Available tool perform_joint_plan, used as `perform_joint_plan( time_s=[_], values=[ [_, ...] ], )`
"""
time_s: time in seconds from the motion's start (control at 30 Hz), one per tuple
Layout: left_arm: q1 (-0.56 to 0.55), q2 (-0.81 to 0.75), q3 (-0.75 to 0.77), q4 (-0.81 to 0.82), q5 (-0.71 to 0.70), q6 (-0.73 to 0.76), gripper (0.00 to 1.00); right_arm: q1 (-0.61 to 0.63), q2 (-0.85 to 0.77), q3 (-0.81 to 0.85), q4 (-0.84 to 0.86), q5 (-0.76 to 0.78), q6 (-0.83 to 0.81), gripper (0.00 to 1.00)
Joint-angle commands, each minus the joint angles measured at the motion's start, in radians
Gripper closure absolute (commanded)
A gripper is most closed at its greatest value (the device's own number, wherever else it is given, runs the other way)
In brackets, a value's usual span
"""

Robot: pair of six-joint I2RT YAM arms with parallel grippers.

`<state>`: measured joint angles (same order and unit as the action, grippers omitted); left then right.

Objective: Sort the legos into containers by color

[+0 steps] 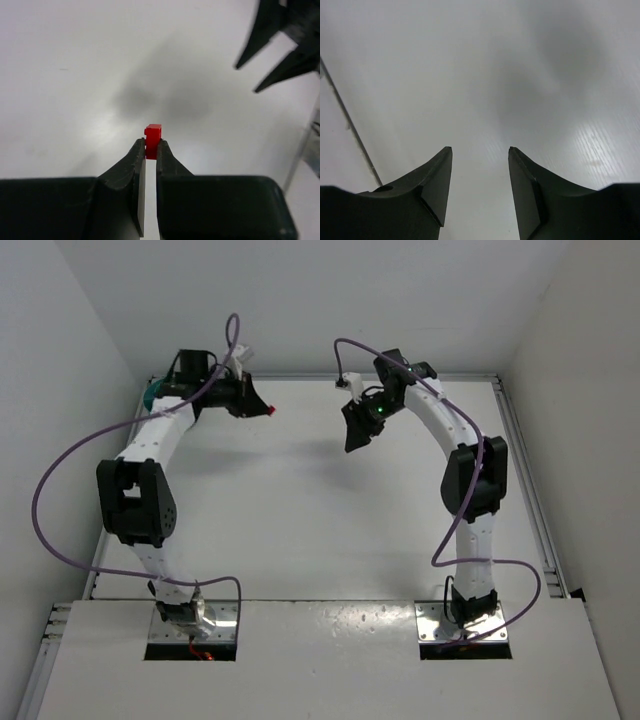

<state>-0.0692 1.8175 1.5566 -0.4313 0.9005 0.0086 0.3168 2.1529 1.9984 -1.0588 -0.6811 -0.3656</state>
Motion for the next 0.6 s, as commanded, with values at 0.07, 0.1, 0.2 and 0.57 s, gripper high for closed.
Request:
perform_joint_plan(
  time_s=[0.07, 0.1, 0.2, 0.57],
  values=[
    [0.106, -0.001, 0.174, -0.101, -0.302, 0.148, 0.98, -0.027, -0.097, -0.041, 0.059, 0.115, 0.016, 0.51],
    [0.129, 0.009, 0.192, -0.115, -0.336, 0.193, 0.98, -0.027, -0.097, -0.056, 0.059, 0.141, 0.016, 0.51],
    [0.158, 0.02, 0.204, -0.139, -0.465, 0.266, 0.98, -0.018, -0.106, -0.067, 0.059, 0.161, 0.007, 0.51],
    [0.289, 0.138, 0.355, -0.139, -0.578, 0.289, 0.98, -0.007, -0.097, -0.076, 0.077, 0.195, 0.007, 0.51]
  ],
)
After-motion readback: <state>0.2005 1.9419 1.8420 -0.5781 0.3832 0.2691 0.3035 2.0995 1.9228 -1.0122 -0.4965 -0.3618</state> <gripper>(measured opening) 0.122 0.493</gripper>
